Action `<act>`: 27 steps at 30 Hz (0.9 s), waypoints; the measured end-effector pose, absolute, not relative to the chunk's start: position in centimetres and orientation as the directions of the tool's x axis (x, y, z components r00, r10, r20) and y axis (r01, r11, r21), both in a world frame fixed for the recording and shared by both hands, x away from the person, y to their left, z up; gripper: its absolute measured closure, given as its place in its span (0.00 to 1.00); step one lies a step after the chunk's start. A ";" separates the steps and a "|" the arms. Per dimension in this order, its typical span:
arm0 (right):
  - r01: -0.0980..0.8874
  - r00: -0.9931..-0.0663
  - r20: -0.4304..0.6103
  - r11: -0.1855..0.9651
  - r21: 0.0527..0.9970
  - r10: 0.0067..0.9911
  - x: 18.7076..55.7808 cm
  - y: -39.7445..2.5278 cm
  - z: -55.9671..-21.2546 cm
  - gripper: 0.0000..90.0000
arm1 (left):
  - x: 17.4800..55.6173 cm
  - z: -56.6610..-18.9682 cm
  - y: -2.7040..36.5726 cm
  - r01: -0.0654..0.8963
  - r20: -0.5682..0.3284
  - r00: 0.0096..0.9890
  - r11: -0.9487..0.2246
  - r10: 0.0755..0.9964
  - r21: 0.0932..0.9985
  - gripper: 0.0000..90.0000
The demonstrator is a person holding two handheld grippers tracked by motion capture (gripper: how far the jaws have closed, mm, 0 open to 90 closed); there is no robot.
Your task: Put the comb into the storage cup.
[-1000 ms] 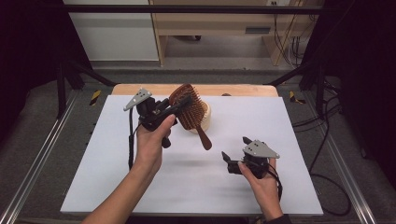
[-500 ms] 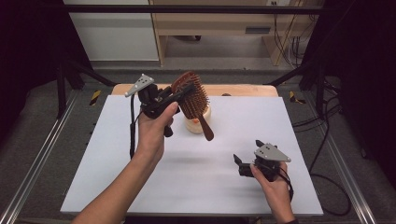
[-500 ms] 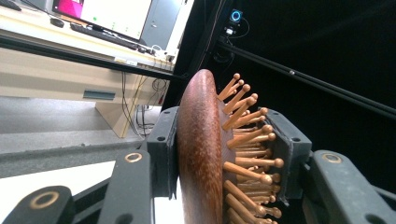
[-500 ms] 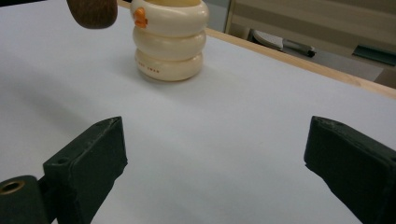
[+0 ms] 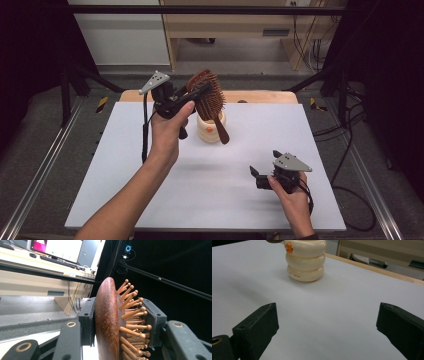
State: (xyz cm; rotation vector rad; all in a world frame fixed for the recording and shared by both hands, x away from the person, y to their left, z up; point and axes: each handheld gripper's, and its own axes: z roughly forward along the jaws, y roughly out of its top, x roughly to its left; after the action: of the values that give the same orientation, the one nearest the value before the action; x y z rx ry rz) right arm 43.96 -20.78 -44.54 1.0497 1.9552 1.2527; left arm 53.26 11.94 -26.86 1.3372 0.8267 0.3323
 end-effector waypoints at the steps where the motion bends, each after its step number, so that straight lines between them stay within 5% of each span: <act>1: 0.301 -0.519 -0.055 0.242 0.923 0.853 44.0 -20.8 -44.5 0.04 | 53.4 -26.8 12.0 0.237 -0.336 0.680 0.238 0.652 0.942 0.58; 27: 0.283 -0.525 -0.028 0.206 0.937 0.851 44.0 -20.3 -44.4 0.04 | 55.9 -25.6 11.4 0.196 -0.319 0.635 0.252 0.703 0.948 0.57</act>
State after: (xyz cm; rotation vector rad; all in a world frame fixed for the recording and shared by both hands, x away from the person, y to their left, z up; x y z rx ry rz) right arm 43.98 -20.29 -44.37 1.0500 1.9250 1.3148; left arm 55.88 11.41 -25.56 1.3039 0.8618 0.4103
